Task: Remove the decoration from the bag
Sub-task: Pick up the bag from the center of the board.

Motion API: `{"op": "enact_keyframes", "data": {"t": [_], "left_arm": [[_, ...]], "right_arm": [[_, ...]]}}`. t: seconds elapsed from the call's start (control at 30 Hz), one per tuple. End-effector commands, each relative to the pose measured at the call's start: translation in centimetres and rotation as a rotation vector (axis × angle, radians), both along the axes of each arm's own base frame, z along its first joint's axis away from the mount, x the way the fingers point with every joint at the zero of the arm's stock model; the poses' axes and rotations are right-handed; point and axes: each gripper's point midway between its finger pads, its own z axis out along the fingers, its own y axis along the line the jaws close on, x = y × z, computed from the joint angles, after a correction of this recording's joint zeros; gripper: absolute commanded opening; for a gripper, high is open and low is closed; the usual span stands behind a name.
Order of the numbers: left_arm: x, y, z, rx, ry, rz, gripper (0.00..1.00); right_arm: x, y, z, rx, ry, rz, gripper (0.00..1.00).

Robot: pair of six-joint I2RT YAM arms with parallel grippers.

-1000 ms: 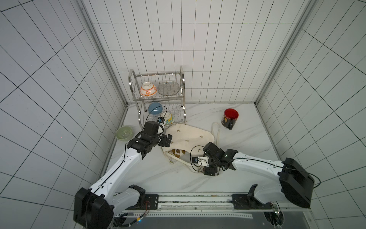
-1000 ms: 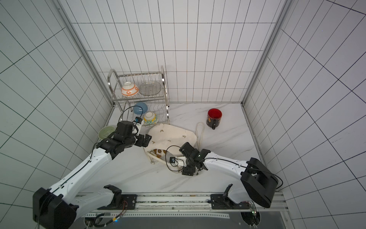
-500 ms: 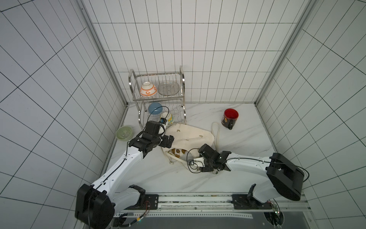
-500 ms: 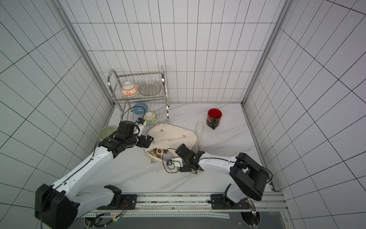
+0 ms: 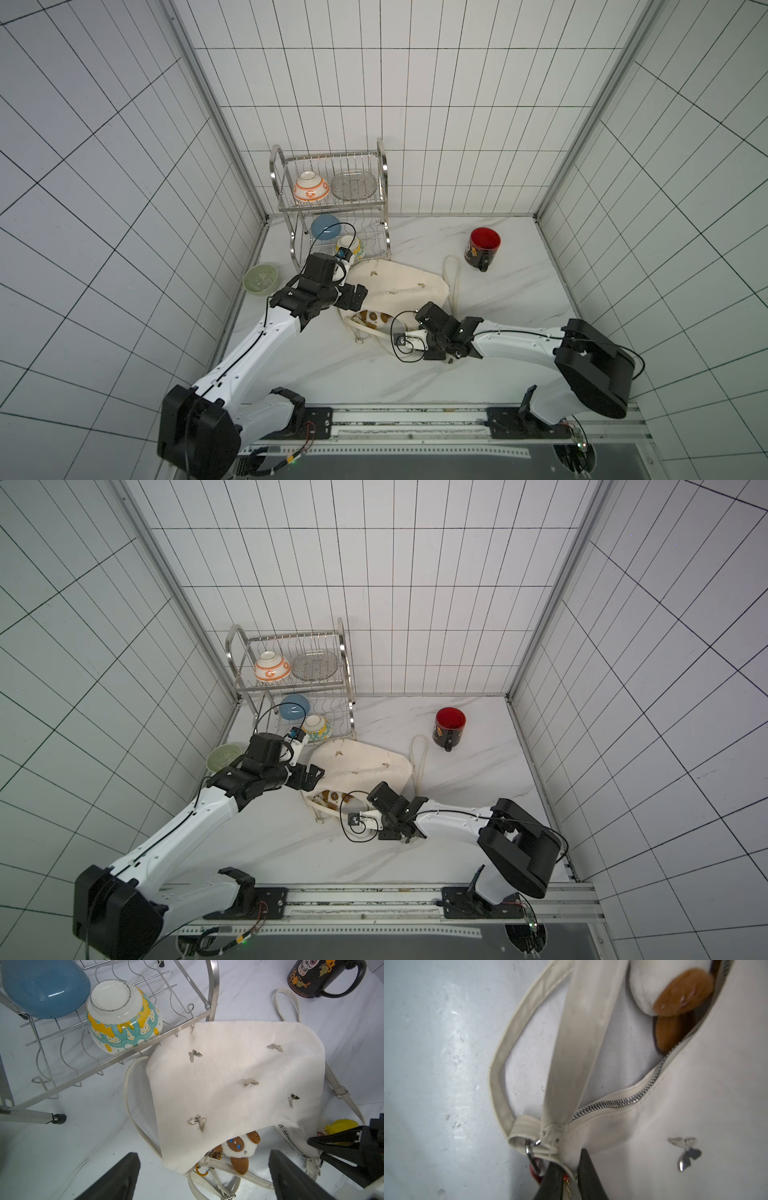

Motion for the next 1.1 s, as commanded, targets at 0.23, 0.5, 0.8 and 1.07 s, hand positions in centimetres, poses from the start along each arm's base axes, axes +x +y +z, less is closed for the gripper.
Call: {"op": "enact_keyframes", "data": {"t": [0.23,0.5,0.8,1.07], "left_arm": [[-0.9,-2.5,3.6,-0.056,-0.142,-0.185,0.98],[-5.9,-6.7,6.4,-0.074,-0.314,-0.59,0.99],[-9.6,-10.1,7.7,-0.071,-0.292,-0.876,0.99],[-8.6,-13.1,6.3,0.058,-0.414,-0.971,0.99]], "right_arm": [[1.3,0.3,7.2,0.2,0.031,-0.096,0.0],[2.4,-0.6,14.2,0.415,0.076,-0.168,0.0],[3.1,-1.6,19.6,0.571,0.14,-0.201,0.0],[3.7,-1.8,20.5,0.618,0.185,-0.226,0.0]]}}
